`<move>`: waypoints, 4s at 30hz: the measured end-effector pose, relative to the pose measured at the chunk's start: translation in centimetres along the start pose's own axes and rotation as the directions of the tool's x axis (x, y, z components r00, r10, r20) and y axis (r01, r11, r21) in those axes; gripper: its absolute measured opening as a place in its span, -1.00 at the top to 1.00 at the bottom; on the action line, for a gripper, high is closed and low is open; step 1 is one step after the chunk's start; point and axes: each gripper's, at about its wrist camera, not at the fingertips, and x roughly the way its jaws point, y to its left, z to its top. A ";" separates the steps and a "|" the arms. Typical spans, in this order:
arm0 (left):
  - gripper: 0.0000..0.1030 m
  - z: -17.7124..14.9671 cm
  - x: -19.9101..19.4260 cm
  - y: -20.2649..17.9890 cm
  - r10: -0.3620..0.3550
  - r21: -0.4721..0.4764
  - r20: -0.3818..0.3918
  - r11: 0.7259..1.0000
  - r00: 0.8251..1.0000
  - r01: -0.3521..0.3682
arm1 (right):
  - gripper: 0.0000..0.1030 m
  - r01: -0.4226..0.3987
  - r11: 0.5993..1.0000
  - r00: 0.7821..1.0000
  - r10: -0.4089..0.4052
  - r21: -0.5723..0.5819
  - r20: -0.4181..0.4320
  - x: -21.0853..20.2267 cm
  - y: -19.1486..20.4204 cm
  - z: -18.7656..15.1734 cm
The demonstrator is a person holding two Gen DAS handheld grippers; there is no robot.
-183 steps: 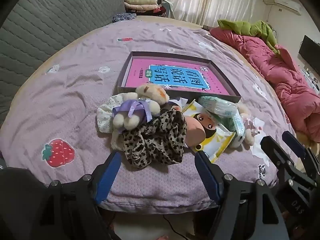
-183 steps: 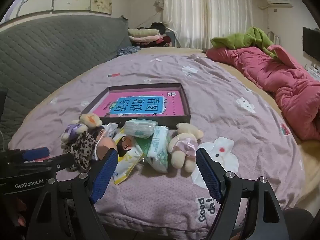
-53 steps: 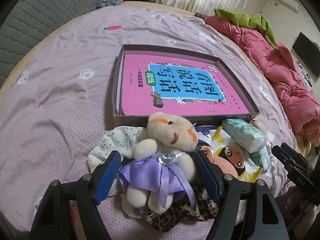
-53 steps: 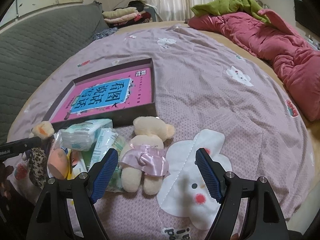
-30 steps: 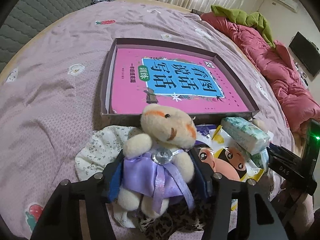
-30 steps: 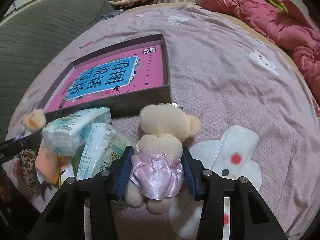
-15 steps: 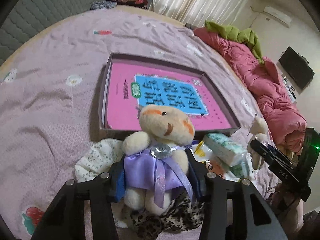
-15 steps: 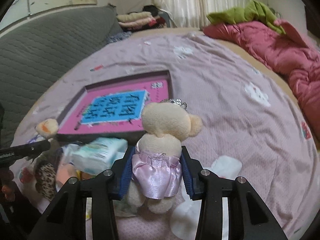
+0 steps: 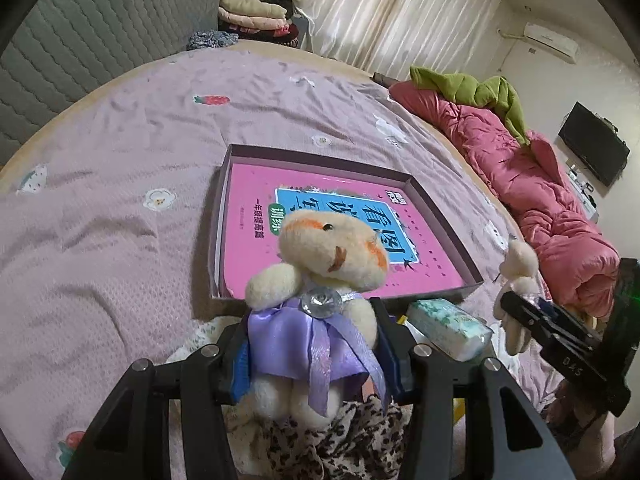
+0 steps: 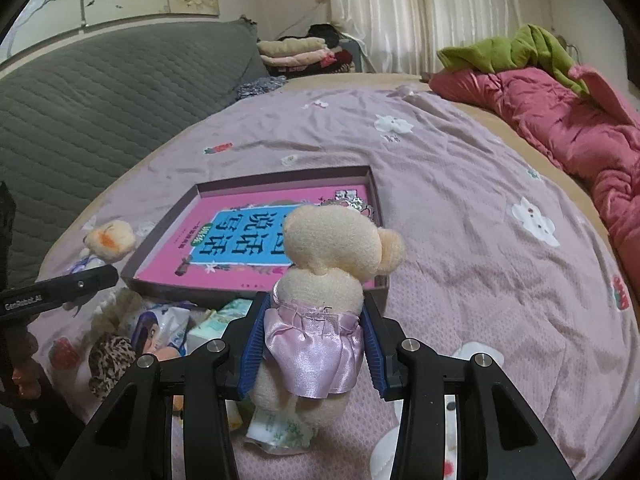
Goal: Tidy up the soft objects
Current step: 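Lift both teddies and carry them over the picture book in the box, then lower both teddies onto the book and open both tools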
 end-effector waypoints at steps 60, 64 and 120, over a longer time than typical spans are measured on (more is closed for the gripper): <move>0.01 6.2 10.0 2.5 0.079 -0.086 -0.046 0.993 0.996 -0.083 | 0.12 0.036 0.992 0.999 -0.037 -0.124 -0.003 7.6 -0.7 5.8; 0.01 6.0 10.6 2.5 0.068 -0.091 -0.085 0.993 0.994 -0.076 | 0.12 0.034 0.989 0.998 -0.041 -0.145 -0.049 9.1 -0.3 5.6; -0.20 7.1 9.8 2.8 0.072 -0.073 -0.061 0.994 0.996 -0.077 | -0.34 0.086 0.991 0.991 -0.095 -0.099 -0.092 9.5 -2.6 6.0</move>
